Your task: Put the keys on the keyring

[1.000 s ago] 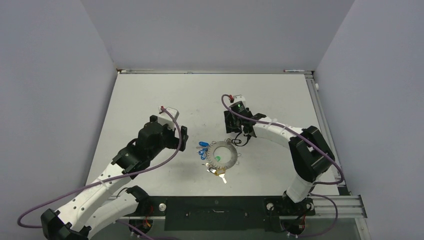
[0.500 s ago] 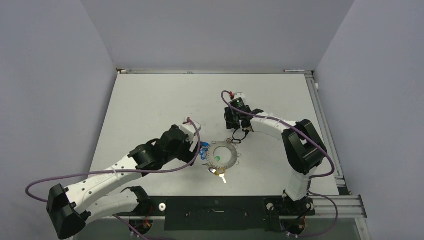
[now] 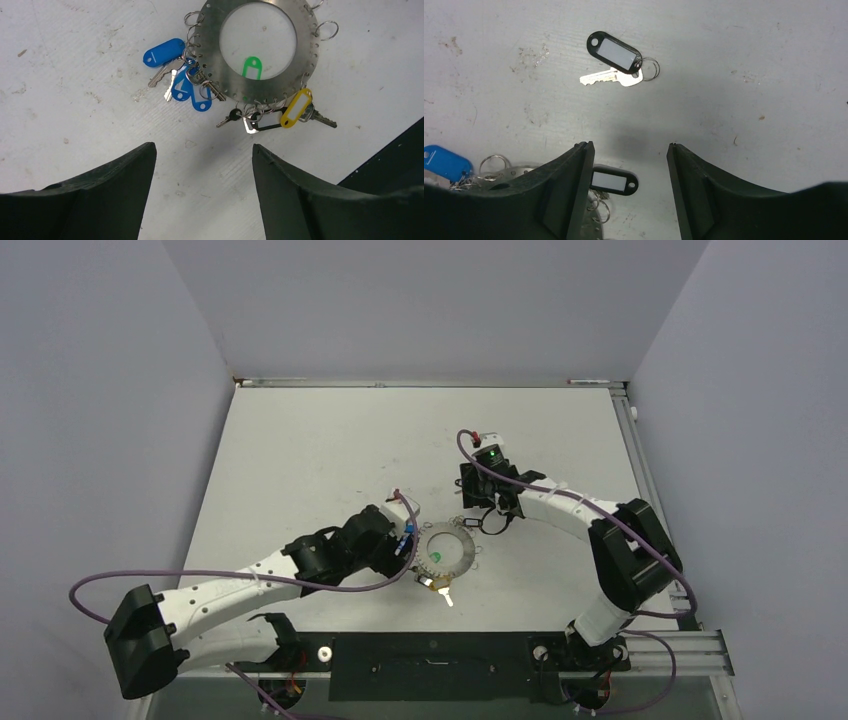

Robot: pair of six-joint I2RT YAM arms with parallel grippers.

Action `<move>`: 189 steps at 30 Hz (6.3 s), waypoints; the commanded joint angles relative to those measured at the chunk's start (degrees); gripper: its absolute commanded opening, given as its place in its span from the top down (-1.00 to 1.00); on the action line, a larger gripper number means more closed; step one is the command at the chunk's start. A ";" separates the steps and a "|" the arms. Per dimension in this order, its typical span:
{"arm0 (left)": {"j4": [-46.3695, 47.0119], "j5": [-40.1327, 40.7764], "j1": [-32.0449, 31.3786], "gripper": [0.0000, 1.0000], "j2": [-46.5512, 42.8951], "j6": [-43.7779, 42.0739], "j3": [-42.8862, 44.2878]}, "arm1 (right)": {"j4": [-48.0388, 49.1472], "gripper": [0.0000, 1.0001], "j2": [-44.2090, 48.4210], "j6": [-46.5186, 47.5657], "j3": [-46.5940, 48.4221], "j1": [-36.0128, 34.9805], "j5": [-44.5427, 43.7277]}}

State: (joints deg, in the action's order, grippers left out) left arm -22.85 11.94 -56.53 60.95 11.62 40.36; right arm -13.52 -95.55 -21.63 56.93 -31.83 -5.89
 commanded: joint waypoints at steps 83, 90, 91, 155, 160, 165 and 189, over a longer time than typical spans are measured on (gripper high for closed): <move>34.80 -23.12 12.90 0.44 22.27 11.41 -9.77 | -0.46 -0.13 10.63 0.58 -5.95 -0.95 9.52; 35.15 -21.30 12.35 0.66 23.18 10.81 -9.77 | -0.75 -0.13 10.67 0.63 -5.86 -1.12 9.49; 35.14 -20.93 12.32 0.70 23.34 10.80 -9.77 | -0.77 -0.13 10.71 0.73 -5.86 -1.12 9.50; 65.03 -7.02 0.57 1.00 -17.21 -3.43 -32.86 | 35.54 -0.13 42.73 9.00 -25.37 -9.70 39.74; 63.43 -7.06 -0.37 1.00 -20.32 -3.92 -32.21 | 40.10 -0.12 44.54 11.41 -27.58 -13.14 40.69; 61.33 -6.94 -1.41 1.00 -23.41 -4.40 -30.92 | 43.34 -0.12 45.47 12.15 -28.88 -14.44 43.17; 53.42 -17.57 -3.97 1.00 -36.91 -7.08 -20.85 | 59.78 0.01 41.89 2.56 -23.87 -15.51 60.49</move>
State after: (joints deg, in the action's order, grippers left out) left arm 27.97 -1.85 -60.07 25.50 5.48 14.90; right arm 39.20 -52.27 -17.80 29.34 -46.59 51.11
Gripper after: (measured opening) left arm 0.006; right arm 0.499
